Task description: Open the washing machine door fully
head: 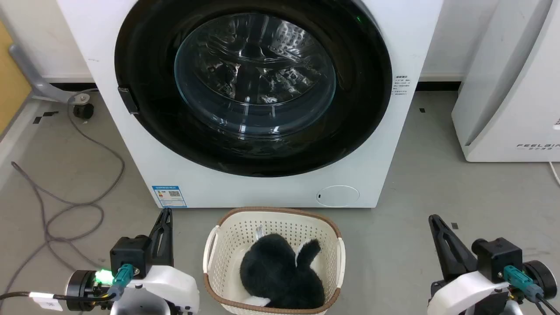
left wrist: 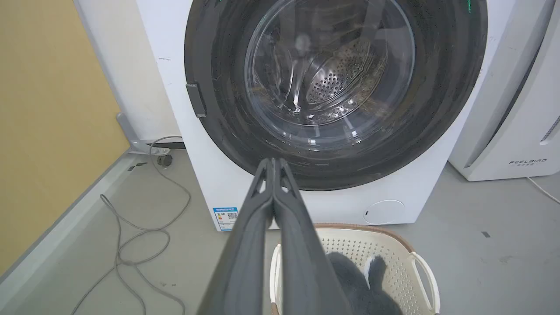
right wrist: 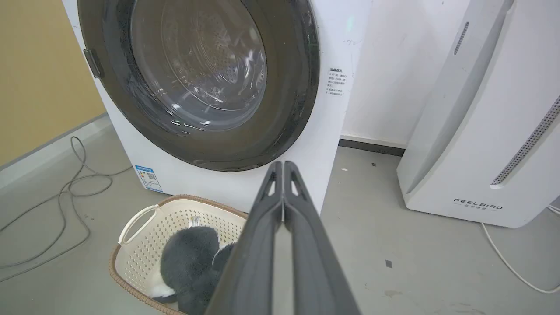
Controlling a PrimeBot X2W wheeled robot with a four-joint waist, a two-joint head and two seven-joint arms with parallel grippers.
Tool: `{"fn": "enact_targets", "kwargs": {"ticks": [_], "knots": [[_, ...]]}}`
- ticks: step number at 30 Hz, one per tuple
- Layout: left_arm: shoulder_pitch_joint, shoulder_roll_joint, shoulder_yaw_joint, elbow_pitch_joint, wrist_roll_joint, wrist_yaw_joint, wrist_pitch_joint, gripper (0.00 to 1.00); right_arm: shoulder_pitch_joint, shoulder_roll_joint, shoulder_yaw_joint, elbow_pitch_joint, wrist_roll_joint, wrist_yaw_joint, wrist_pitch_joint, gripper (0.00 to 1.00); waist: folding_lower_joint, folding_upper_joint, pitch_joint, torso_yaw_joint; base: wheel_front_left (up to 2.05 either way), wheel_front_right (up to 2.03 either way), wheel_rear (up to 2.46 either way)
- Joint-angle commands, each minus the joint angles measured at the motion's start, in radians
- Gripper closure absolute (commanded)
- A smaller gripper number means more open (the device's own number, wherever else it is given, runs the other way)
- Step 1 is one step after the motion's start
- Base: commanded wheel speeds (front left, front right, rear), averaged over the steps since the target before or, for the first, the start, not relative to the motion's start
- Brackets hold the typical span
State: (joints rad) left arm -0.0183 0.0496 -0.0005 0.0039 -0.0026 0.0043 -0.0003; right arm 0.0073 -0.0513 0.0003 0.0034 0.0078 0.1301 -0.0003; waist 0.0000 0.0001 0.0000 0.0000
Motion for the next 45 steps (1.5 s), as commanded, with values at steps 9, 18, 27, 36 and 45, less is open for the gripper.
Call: {"fn": "enact_targets", "kwargs": {"ticks": [9, 18, 27, 36, 45], "knots": [[0.018, 0.001, 0.000, -0.004, 0.003, -0.004, 0.000, 1.00, -0.007, 0.001, 0.000, -0.003, -0.008, 0.001, 0.000, 1.00, 0.0000, -0.0001, 0.000, 0.000, 0.00, 0.00, 0.00], [0.000, 0.000, 0.000, 0.000, 0.000, 0.001, 0.000, 0.00, 0.000, 0.000, 0.000, 0.001, 0.001, 0.000, 0.000, 0.00, 0.0000, -0.0001, 0.000, 0.000, 0.00, 0.00, 0.00], [-0.002, 0.000, -0.003, 0.002, -0.011, 0.015, -0.018, 0.00, -0.004, 0.000, -0.013, -0.002, 0.022, 0.000, -0.018, 0.00, 0.0000, -0.0001, 0.002, 0.001, 0.00, 0.00, 0.00], [-0.004, 0.000, -0.005, 0.002, -0.021, 0.028, -0.037, 0.00, -0.006, 0.000, -0.023, -0.008, 0.064, 0.000, -0.037, 0.00, 0.0000, -0.0001, 0.004, 0.002, 0.00, 0.00, 0.00], [-0.004, 0.000, -0.007, 0.003, -0.031, 0.041, -0.056, 0.00, -0.009, 0.000, -0.030, -0.013, 0.103, 0.000, -0.056, 1.00, 0.0000, -0.0001, 0.004, 0.004, 0.00, 0.00, 0.00]]}}
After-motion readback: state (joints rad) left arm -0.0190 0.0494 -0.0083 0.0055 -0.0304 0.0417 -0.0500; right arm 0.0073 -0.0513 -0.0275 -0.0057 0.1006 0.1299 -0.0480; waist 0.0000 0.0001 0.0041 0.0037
